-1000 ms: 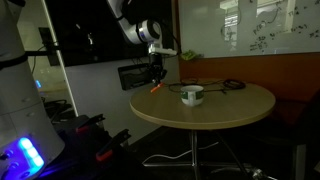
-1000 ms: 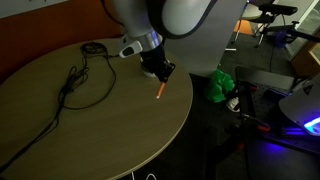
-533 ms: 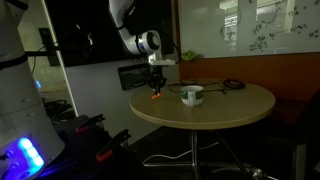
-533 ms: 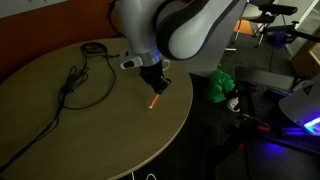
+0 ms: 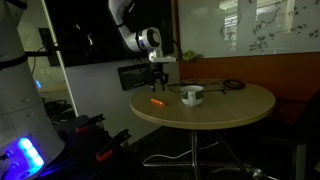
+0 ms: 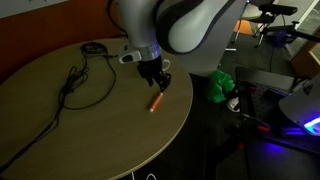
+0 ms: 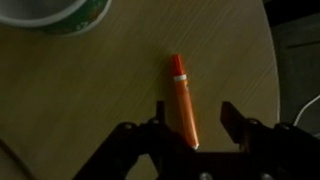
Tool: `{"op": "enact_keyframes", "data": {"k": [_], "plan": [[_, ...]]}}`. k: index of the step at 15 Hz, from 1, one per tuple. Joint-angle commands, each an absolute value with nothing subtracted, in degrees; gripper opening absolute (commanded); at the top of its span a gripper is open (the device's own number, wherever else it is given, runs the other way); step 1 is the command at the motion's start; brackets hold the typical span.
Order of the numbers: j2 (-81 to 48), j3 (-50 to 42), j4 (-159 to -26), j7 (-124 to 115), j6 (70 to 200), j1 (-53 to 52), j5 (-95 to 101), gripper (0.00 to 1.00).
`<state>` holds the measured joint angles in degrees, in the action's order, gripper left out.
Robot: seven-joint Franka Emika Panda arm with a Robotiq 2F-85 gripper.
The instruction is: Take the orange marker out of the mug
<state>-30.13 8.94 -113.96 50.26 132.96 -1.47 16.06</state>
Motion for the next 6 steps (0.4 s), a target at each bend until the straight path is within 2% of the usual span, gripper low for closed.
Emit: {"op": "enact_keyframes", "data": {"k": [1, 2, 6], "plan": [[-24.17, 9.78, -115.11, 53.19, 123.57, -0.37, 15.33, 0.94], [-22.42, 9.99, -114.82, 55.10, 119.69, -0.01, 14.61, 1.00], [-16.39, 9.56, -116.27, 58.75, 117.22, 0.38, 11.13, 1.00]]}}
